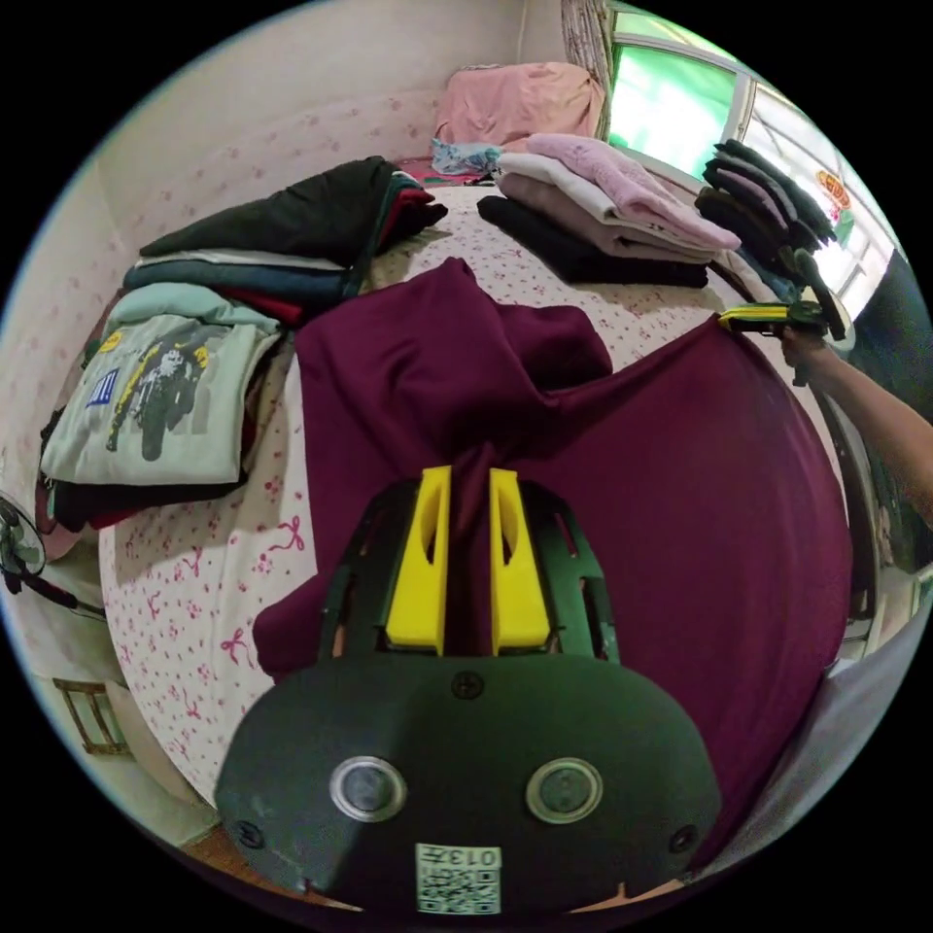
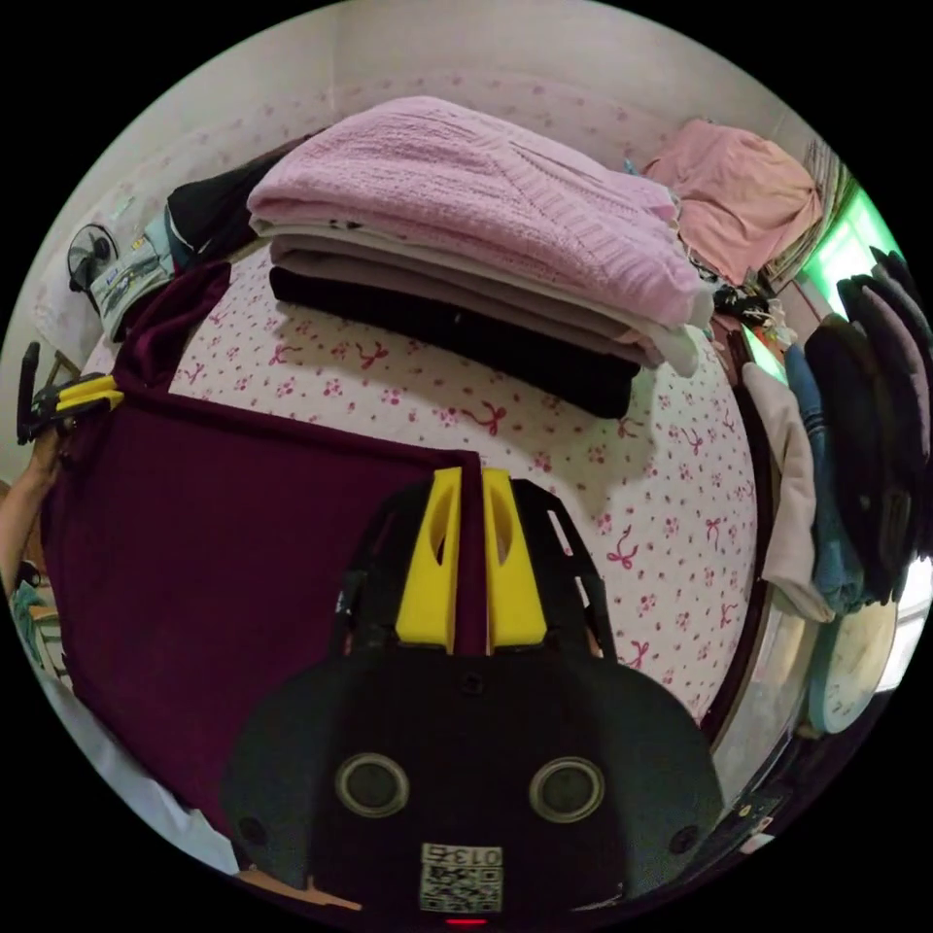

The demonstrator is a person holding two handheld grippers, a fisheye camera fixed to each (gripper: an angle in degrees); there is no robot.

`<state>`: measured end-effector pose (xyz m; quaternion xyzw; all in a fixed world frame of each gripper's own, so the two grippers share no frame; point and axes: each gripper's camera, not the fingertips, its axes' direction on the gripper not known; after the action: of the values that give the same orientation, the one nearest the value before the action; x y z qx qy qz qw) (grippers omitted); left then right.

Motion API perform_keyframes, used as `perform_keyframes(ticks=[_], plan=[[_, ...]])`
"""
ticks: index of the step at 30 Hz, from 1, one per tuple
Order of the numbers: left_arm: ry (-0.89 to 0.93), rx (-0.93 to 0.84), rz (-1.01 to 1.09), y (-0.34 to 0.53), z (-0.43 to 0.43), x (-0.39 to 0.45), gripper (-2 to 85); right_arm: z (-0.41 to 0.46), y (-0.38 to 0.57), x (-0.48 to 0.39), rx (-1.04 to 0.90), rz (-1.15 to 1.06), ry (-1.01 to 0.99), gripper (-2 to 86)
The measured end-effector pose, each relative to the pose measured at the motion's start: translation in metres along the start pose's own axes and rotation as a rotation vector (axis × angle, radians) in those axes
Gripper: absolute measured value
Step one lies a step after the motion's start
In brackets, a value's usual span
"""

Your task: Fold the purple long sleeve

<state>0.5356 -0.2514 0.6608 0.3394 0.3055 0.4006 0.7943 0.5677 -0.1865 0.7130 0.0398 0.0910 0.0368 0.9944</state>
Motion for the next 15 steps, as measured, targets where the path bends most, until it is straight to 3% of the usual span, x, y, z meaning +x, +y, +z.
perform_keyframes(ticks=[3, 7, 10, 15], plan=[[-0.087, 0.028, 0.017, 0.015, -0.031, -0.001, 6.2, -0.008, 0.016, 0.006, -0.023, -0.025, 0.028, 6.9], [-0.28, 0.071, -0.096, 0.08, -0.093, -0.034, 5.1, -0.051, 0.064, 0.018, 0.105, 0.053, 0.083, 6.2], [-0.244, 0.021, -0.264, 0.143, -0.126, -0.073, 5.0, -0.068, 0.108, 0.002, 0.133, 0.027, 0.086, 4.8], [-0.18, -0.027, -0.369, 0.22, -0.164, -0.079, 4.8, -0.072, 0.181, -0.046, 0.094, -0.036, -0.013, 1.4]])
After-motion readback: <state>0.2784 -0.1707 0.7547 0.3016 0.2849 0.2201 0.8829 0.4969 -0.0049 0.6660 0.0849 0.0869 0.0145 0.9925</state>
